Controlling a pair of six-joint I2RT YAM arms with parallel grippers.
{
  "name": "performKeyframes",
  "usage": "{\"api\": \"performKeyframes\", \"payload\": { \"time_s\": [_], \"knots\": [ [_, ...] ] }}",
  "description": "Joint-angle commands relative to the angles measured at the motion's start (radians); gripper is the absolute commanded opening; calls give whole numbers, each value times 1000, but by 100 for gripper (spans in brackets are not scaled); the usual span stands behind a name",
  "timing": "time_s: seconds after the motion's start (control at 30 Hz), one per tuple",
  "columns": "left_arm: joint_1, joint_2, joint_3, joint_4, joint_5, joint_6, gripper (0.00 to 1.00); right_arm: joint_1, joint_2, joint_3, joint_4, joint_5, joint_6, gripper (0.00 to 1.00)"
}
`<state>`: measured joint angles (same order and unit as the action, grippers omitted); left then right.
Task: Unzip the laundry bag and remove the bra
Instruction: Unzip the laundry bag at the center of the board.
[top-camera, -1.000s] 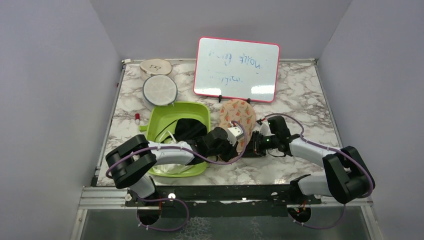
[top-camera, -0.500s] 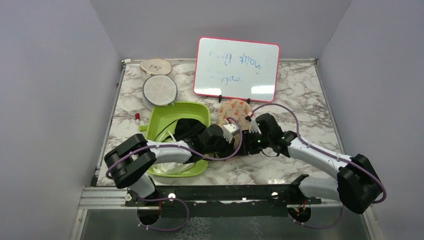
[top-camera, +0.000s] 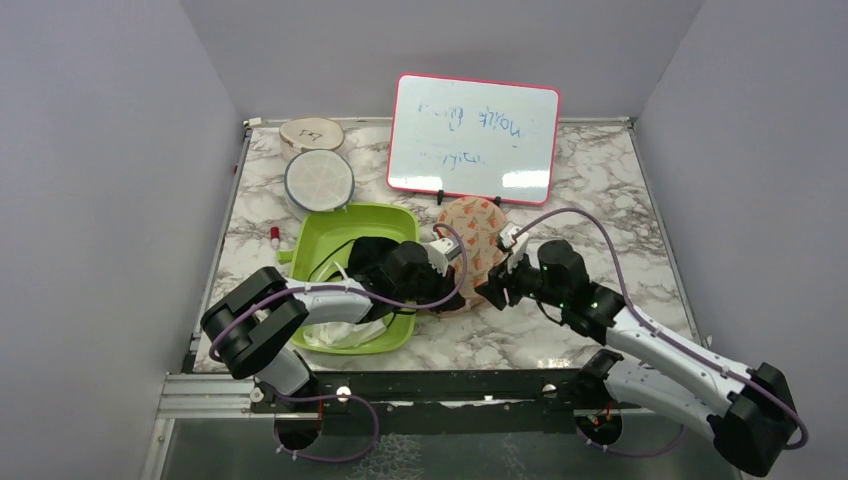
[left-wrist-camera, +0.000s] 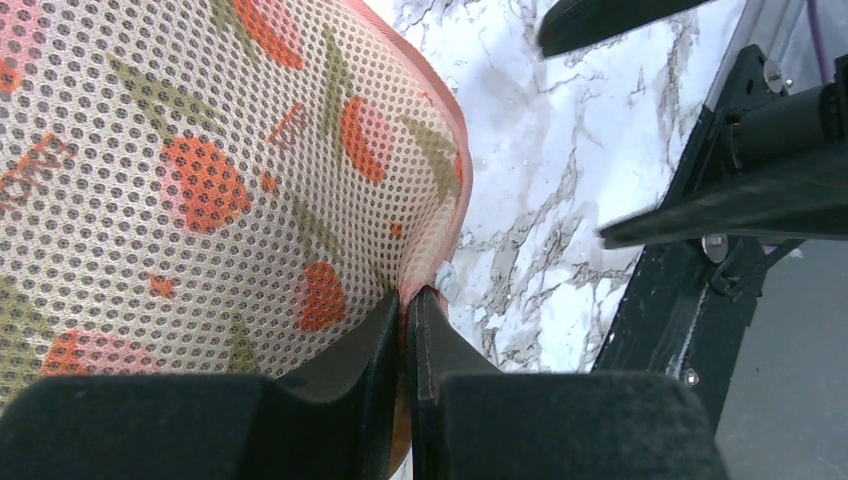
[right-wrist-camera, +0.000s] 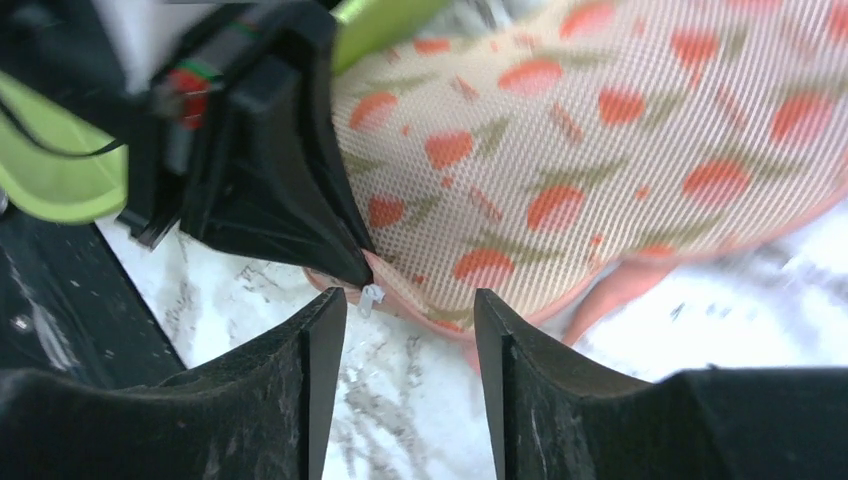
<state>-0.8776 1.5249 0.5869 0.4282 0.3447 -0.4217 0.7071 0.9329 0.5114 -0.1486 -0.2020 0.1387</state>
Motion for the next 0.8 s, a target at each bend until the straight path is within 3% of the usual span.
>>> {"api": "performKeyframes", "payload": {
  "time_s": [0.0, 0.07, 0.17, 0.37, 0.53, 0.77],
  "knots": [
    [12, 0, -13, 49, 70, -42, 0, 18, -127, -40, 125, -117, -357, 51],
    [17, 4, -12, 53, 77, -45, 0, 31, -158, -57, 114, -191, -489, 52],
    [23, 3, -11, 53, 89, -49, 0, 132, -157, -96, 140, -170, -636, 55],
    [25, 8, -12, 56, 104, -64, 0, 376, -38, -110, 52, 43, -747, 50],
    [25, 25, -12, 61, 113, -75, 0, 395, -133, -168, 87, 81, -810, 51],
    [25, 32, -12, 67, 122, -86, 0, 405, 15, -178, 150, 237, -891, 49]
  ]
}}
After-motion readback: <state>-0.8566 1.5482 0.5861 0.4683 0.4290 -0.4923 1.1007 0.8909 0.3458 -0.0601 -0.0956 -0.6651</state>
